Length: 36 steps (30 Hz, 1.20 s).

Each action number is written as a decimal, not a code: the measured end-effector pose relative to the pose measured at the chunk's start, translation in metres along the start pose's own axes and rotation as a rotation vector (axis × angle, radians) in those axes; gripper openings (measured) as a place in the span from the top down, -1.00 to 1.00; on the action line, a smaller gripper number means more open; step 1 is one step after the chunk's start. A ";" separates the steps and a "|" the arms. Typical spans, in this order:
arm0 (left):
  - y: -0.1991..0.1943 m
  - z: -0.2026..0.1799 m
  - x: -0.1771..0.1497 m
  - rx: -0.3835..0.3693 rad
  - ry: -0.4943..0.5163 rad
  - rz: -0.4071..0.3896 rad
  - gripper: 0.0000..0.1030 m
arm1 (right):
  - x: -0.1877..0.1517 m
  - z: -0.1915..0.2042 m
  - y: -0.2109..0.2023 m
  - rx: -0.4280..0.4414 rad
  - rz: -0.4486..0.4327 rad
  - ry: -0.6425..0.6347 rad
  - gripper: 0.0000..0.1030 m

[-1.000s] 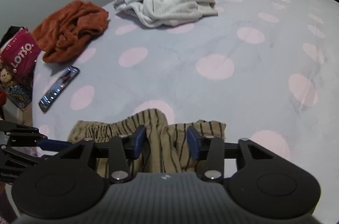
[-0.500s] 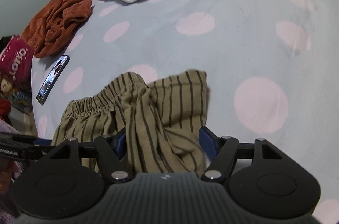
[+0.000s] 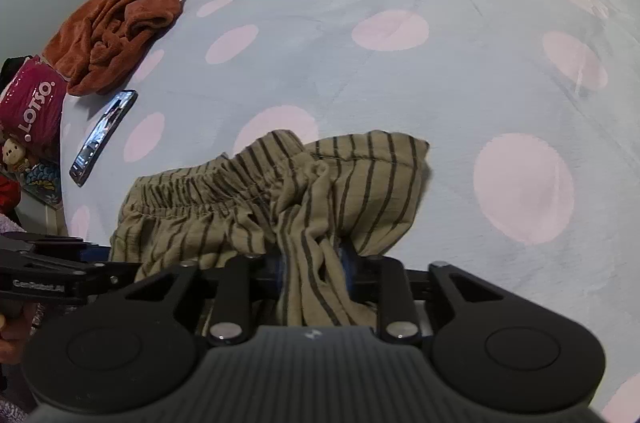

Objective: Fold clothes

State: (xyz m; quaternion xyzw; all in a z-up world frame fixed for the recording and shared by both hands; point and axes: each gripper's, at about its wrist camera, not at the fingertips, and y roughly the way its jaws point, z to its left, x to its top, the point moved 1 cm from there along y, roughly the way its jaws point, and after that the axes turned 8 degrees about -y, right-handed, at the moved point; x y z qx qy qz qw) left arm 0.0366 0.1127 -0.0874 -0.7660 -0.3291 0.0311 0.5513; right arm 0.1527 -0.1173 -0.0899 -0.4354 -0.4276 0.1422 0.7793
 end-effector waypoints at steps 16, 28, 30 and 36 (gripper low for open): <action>-0.046 -0.044 -0.007 -0.105 0.181 -0.110 0.89 | -0.008 0.018 -0.073 -0.079 -0.148 -0.009 0.71; -0.089 -0.173 -0.012 -0.360 0.439 -0.117 0.90 | -0.051 0.004 -0.229 -0.282 -0.388 0.117 0.72; -0.093 -0.206 -0.014 -0.409 0.489 -0.095 0.90 | -0.060 -0.004 -0.263 -0.321 -0.413 0.147 0.72; -0.101 -0.326 -0.027 -0.597 0.598 0.019 0.90 | -0.088 -0.039 -0.378 -0.490 -0.431 0.213 0.72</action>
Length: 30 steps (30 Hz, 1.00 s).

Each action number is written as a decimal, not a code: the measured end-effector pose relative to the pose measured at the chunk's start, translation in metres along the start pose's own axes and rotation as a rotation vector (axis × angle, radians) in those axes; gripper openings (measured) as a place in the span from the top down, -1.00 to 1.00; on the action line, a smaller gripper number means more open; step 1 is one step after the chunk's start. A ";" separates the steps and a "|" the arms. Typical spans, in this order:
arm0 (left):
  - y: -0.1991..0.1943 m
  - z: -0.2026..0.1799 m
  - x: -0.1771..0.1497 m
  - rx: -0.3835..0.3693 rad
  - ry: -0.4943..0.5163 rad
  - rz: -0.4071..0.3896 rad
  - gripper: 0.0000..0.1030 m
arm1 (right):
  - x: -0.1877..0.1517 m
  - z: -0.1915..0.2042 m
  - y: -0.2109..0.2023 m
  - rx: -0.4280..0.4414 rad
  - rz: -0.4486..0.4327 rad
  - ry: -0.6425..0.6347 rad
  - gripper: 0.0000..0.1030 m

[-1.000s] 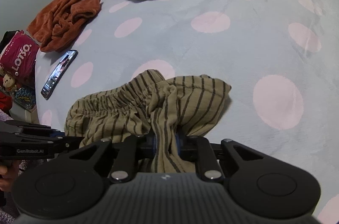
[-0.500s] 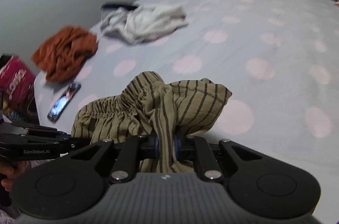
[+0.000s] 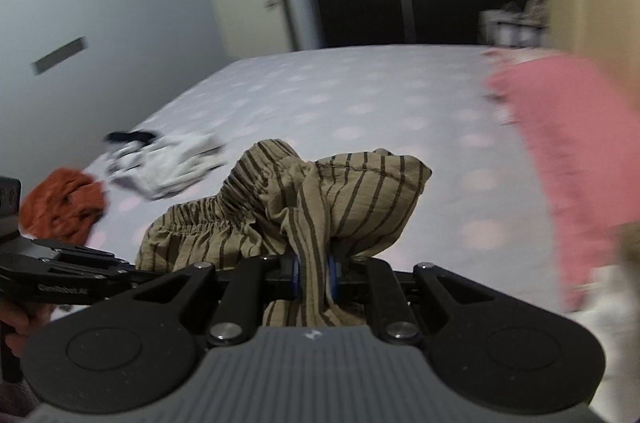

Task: Fold clothes
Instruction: 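Lift the bundle with both grippers and carry it toward the pink pillow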

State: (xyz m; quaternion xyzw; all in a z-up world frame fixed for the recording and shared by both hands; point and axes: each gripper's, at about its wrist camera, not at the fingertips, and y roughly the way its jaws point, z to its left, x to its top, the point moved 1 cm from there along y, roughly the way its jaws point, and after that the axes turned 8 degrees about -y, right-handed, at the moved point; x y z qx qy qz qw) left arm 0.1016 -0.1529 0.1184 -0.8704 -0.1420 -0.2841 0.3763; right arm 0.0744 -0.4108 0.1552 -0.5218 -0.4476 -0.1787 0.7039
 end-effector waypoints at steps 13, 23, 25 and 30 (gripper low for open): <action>0.136 -0.216 0.053 -0.307 0.204 0.154 0.90 | 0.051 -0.183 -0.172 -0.418 0.001 0.025 0.71; 0.258 -0.243 0.044 -0.234 0.229 0.260 0.90 | 0.024 -0.315 -0.141 -0.519 0.095 0.175 0.69; 0.278 -0.239 0.040 -0.208 0.231 0.274 0.90 | 0.016 -0.331 -0.121 -0.518 0.097 0.199 0.66; 0.322 -0.228 0.037 -0.169 0.232 0.299 0.90 | -0.010 -0.364 -0.076 -0.546 0.100 0.236 0.48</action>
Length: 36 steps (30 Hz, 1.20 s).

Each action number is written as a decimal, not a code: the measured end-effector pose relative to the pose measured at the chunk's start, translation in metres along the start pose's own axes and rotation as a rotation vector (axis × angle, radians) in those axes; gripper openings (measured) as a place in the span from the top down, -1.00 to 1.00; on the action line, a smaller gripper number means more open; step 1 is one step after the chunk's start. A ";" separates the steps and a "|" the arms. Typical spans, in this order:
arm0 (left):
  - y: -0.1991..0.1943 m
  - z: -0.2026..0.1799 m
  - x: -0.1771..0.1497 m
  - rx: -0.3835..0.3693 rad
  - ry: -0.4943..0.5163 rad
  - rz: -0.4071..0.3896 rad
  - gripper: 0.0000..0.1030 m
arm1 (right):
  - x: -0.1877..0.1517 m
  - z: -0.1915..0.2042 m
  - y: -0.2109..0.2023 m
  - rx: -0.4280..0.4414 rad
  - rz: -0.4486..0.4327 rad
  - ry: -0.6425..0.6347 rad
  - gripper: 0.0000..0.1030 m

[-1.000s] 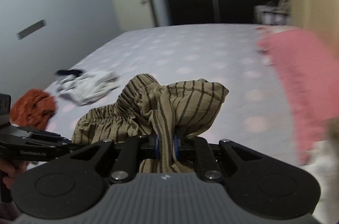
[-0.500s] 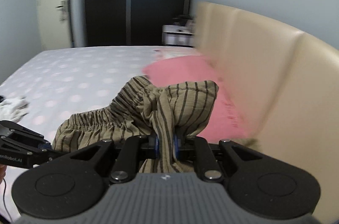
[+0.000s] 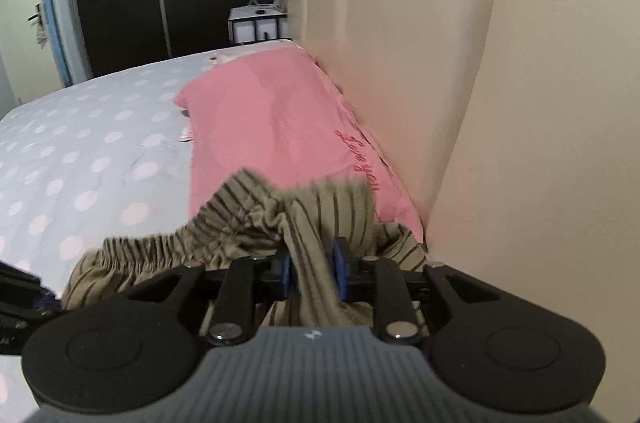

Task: Fold clothes
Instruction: 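Lift the bundle with both grippers and carry it toward the pink pillow, then lower the bundle beside the pillow and open both grippers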

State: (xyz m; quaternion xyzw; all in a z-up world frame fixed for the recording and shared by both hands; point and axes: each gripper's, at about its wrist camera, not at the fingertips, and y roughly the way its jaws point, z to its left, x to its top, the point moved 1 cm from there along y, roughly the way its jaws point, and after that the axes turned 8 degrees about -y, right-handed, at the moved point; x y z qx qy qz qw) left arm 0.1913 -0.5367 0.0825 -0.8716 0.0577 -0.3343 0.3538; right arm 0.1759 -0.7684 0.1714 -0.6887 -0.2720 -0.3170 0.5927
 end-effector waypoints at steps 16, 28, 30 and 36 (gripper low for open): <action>-0.032 -0.014 -0.018 -0.015 0.036 -0.135 -0.17 | -0.070 -0.053 -0.091 -0.087 -0.206 0.246 -0.09; -0.034 -0.046 -0.071 0.004 0.141 -0.061 -0.17 | -0.165 -0.057 -0.078 0.122 -0.206 0.697 -0.09; -0.027 -0.049 -0.073 0.024 0.157 -0.044 0.23 | -0.167 -0.058 -0.065 0.139 -0.215 0.765 -0.08; -0.019 -0.047 -0.070 0.060 0.181 -0.018 0.93 | -0.162 -0.062 -0.056 0.157 -0.257 0.776 0.84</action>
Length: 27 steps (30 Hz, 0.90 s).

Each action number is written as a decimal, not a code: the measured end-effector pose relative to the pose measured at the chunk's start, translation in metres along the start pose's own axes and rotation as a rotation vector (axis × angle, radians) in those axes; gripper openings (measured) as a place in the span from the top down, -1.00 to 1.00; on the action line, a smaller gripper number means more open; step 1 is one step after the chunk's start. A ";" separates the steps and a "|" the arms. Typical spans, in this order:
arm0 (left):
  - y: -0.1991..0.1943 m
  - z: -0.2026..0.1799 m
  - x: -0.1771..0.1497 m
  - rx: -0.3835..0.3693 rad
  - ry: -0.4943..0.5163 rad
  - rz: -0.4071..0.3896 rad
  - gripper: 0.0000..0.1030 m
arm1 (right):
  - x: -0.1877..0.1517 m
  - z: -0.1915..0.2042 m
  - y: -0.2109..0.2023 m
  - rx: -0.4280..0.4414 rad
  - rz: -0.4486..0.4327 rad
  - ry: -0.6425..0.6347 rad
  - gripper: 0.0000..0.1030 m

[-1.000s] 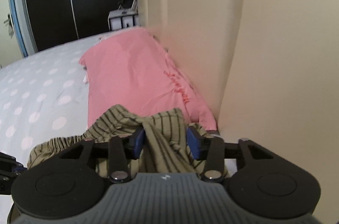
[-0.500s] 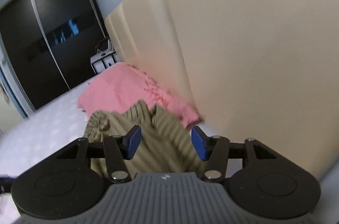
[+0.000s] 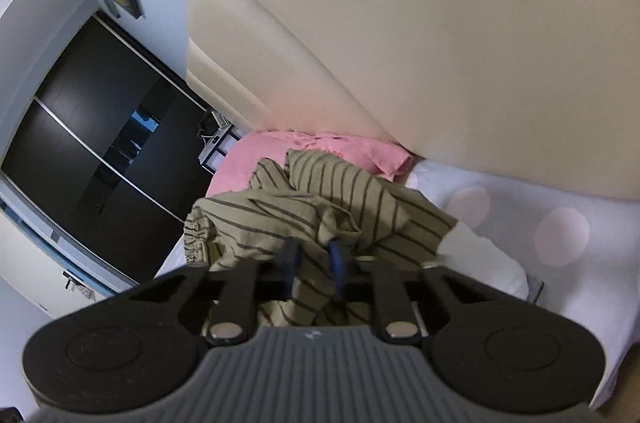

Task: Fold clothes
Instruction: 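Lower the bundle beside the pillow and open both grippers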

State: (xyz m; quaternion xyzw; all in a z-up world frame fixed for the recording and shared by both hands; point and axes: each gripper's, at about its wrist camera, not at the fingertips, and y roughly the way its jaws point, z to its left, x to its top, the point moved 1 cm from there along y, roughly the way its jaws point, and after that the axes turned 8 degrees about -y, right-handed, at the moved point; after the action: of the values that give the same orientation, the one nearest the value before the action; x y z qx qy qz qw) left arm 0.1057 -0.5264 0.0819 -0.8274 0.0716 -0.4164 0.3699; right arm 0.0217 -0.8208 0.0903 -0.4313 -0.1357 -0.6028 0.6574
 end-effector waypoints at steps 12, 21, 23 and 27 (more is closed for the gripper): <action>0.014 0.001 -0.005 0.027 0.088 0.038 0.98 | 0.022 0.008 0.016 -0.211 -0.086 -0.173 0.96; -0.012 0.009 -0.017 -0.018 0.076 -0.002 0.55 | 0.017 -0.019 0.009 -0.302 -0.074 -0.115 0.89; -0.025 0.010 -0.020 -0.014 0.081 -0.023 0.17 | 0.016 -0.016 0.001 -0.303 -0.070 -0.129 0.87; -0.057 0.010 -0.026 0.009 0.095 -0.059 0.13 | 0.014 0.000 -0.018 -0.271 -0.080 -0.178 0.31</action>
State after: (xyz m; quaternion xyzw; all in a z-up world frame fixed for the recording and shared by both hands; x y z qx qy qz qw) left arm 0.0861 -0.4694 0.0998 -0.8067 0.0626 -0.4664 0.3574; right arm 0.0087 -0.8288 0.1074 -0.5619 -0.1278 -0.6007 0.5541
